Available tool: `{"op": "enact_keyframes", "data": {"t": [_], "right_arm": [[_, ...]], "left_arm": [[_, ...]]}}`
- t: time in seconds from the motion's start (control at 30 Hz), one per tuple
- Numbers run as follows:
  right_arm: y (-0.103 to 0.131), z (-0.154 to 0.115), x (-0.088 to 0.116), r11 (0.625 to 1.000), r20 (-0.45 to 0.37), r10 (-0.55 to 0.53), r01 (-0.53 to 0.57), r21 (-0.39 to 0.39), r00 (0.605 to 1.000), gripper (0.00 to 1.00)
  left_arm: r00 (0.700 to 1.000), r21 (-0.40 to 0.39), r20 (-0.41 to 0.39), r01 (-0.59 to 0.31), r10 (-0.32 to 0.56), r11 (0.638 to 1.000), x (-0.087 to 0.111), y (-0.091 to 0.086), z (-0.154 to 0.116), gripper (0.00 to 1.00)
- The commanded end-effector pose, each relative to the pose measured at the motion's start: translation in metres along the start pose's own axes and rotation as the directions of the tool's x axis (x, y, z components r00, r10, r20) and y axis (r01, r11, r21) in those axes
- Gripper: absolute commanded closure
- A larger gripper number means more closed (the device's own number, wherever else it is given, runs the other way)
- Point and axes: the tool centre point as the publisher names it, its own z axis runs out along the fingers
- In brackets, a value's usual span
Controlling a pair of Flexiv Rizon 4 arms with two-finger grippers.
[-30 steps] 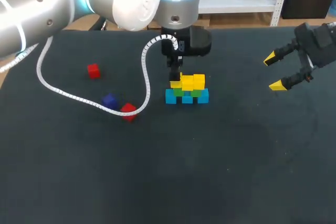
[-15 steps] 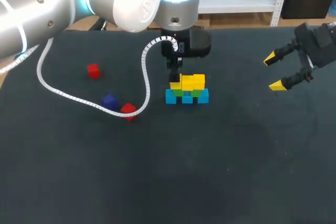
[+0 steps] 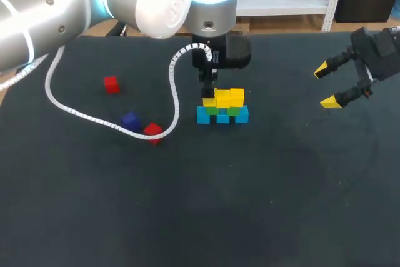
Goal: Place the blue cubes, place green cubes on the blue cubes, place the yellow cubes on the green cubes, then place the red cubes on the yellow cubes, and place purple cube on the red cubes.
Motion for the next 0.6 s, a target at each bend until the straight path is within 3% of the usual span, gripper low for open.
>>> {"op": "enact_keyframes", "data": {"t": [0.03,0.33,0.6], "right_arm": [[-0.0002,0.0004,0.0003,1.000,0.002,-0.001,0.001,0.000,1.000,0.00],[-0.0002,0.0004,0.0003,1.000,0.002,-0.001,0.001,0.000,1.000,0.00],[-0.0002,0.0004,0.0003,1.000,0.002,-0.001,0.001,0.000,1.000,0.00]], "left_arm": [[1.000,0.007,-0.004,-0.003,0.003,1.000,-0.0003,0.0034,-0.0005,0.77],[1.000,0.010,-0.007,0.001,-0.001,1.000,0.0001,0.0038,-0.0006,0.61],[1.000,0.012,-0.006,0.002,-0.002,1.000,-0.0002,0.0037,0.0002,0.60]]}}
